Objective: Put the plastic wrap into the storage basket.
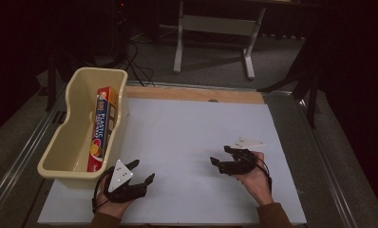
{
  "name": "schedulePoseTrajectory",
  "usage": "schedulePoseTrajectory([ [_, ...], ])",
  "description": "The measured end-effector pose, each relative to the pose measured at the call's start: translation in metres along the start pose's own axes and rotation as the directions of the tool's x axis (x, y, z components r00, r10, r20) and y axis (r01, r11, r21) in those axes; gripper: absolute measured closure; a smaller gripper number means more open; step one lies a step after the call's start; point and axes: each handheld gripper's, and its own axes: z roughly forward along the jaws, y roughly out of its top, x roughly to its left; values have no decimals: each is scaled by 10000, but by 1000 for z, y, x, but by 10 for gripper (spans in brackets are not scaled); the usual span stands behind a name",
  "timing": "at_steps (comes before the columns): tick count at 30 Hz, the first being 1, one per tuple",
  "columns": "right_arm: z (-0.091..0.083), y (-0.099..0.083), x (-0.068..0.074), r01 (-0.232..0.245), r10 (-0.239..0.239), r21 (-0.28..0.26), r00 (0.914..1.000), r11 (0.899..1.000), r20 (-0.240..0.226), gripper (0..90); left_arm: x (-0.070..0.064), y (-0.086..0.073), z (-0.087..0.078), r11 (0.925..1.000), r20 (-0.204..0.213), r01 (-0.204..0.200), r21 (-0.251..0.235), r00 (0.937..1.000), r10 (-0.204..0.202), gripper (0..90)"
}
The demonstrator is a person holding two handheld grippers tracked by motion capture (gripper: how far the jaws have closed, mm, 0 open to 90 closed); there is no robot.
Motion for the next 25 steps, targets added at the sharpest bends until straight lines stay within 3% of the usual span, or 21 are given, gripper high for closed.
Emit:
schedulePoseTrajectory([
  [8, -23, -36, -10, -6, 30, -590, 9992, 9983, 393, 195, 0, 0, 0, 10000, -12, 76, -2, 10000, -76, 292],
  [12, -40, -51, -12, -616, 659, -1364, 9975, 9887, 272, 178, 0, 0, 0, 10000, -37, 87, 9, 10000, -87, 292],
  [16, -51, -65, -11, -379, 477, -1399, 9966, 9894, 674, 164, 0, 0, 1, 10000, -55, 73, 19, 10000, -73, 292],
  [19, -53, -69, -10, -325, 431, -1354, 9962, 9903, 761, 155, 0, 0, 0, 10000, -58, 73, 26, 10000, -73, 292],
  [21, -54, -70, -11, -361, 461, -1455, 9967, 9887, 660, 149, 0, 0, 1, 10000, -70, 73, 35, 9999, -73, 292],
  [22, -55, -69, -13, -557, 631, -1664, 9972, 9845, 392, 143, 0, -1, 2, 9999, -62, 70, 71, 10000, -70, 292],
  [25, -54, -70, -15, -537, 614, -1658, 9973, 9847, 414, 138, -1, -1, 2, 9999, -31, 47, 118, 10000, -47, 292],
])
